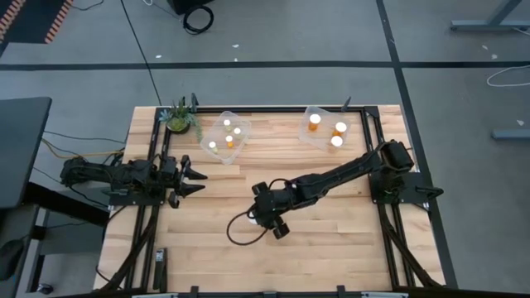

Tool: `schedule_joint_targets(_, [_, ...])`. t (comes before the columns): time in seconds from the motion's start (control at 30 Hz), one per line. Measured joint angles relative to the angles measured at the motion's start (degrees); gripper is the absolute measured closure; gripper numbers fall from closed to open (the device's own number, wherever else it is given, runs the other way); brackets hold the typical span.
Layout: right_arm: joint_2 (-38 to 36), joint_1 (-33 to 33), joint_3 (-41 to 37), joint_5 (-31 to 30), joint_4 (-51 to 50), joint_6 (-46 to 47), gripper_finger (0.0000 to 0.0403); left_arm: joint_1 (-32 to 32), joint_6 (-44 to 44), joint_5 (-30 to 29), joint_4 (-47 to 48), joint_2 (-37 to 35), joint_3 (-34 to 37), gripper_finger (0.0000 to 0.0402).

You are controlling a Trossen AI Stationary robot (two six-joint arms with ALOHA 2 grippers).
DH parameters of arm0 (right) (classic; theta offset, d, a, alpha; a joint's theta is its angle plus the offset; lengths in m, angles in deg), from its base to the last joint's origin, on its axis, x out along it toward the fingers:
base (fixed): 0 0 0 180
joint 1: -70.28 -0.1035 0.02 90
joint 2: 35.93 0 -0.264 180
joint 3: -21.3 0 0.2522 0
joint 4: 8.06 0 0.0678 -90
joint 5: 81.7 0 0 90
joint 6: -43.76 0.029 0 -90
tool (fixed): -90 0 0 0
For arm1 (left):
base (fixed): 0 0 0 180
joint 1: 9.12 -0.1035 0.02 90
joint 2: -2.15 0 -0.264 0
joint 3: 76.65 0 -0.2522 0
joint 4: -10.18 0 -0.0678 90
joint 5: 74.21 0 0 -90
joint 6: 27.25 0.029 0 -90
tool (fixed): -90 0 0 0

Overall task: Pick and place medicine bottles into bin by pill shape (circle, oval)
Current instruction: Put the large orange capsule bottle into the right transparent bin

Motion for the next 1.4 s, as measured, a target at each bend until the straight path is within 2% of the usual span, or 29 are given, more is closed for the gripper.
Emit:
schedule_joint_targets(0.27, [-0.53,1.44,0.02,-1.14,-2.62,-0.29,0.0179,0.00,0.00,0.00,0.04,0.00,0.02,0.0230])
schedule_joint_targets(0.63, [-0.53,4.65,0.02,-12.31,-10.87,0.90,0.0179,0.00,0.00,0.00,-0.01,0.00,0.04,0.0230])
schedule_joint_targets(1.07, [-1.00,9.08,0.00,-19.48,-20.93,5.00,0.0179,0.00,0.00,0.00,0.00,0.00,0.04,0.0230])
schedule_joint_targets(1.4, [-5.97,12.30,-0.02,-23.46,-27.74,9.86,0.0179,0.00,0.00,-0.02,0.04,0.00,0.09,0.0230])
